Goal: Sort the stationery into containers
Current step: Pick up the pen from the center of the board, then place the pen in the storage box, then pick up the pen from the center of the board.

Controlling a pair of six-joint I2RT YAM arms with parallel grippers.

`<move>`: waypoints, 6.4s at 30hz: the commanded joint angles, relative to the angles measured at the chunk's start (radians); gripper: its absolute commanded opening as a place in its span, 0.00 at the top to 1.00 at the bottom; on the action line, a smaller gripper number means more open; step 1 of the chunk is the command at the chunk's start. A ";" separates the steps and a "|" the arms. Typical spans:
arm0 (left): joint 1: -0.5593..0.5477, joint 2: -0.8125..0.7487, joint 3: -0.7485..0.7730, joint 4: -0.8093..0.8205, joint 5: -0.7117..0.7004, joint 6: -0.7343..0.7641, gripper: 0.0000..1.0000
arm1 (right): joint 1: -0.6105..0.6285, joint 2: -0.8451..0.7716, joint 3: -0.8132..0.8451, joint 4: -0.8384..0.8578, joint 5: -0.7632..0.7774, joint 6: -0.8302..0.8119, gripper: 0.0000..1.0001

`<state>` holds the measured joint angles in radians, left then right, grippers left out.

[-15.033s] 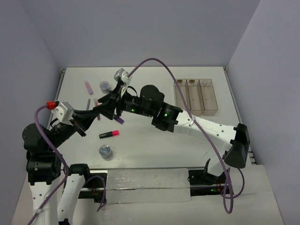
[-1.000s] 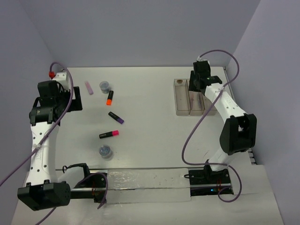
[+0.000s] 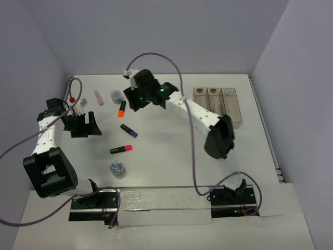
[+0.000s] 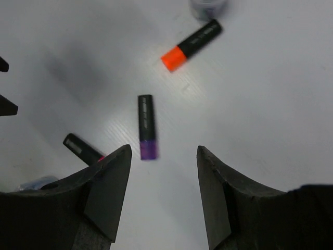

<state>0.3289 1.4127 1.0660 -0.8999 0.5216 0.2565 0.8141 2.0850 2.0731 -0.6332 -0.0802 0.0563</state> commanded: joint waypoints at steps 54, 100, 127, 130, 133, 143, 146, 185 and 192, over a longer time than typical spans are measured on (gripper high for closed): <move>0.085 -0.326 0.105 -0.017 -0.020 -0.123 0.05 | 0.135 0.455 0.197 -0.143 0.126 -0.036 1.00; -0.008 -0.331 0.011 0.024 0.014 0.068 0.09 | -0.523 -0.197 -0.648 0.189 0.303 0.181 0.53; -0.671 0.104 -0.162 0.216 -0.449 0.343 0.09 | -0.524 -0.479 -0.749 0.224 0.238 0.124 0.32; -0.691 0.130 -0.197 0.236 -0.475 0.362 0.09 | -0.524 -0.480 -0.758 0.226 0.238 0.119 0.32; -0.697 0.177 -0.211 0.285 -0.512 0.363 0.11 | -0.524 -0.471 -0.763 0.233 0.229 0.123 0.32; -0.709 0.235 -0.178 0.256 -0.525 0.341 0.99 | -0.524 -0.494 -0.771 0.236 0.192 0.139 0.33; -0.707 0.228 -0.137 0.236 -0.452 0.295 1.00 | -0.523 -0.511 -0.772 0.235 0.171 0.148 0.33; -0.491 -0.517 0.317 0.095 0.362 -0.117 1.00 | -0.002 -0.715 -0.620 0.819 -0.612 0.134 0.29; -0.491 -0.520 0.308 0.130 0.435 -0.166 1.00 | 0.040 -0.648 -0.577 0.905 -0.667 0.157 0.23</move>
<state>-0.1638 0.9017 1.3693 -0.8051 0.8683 0.1328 0.8362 1.4163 1.4134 0.1657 -0.6805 0.1969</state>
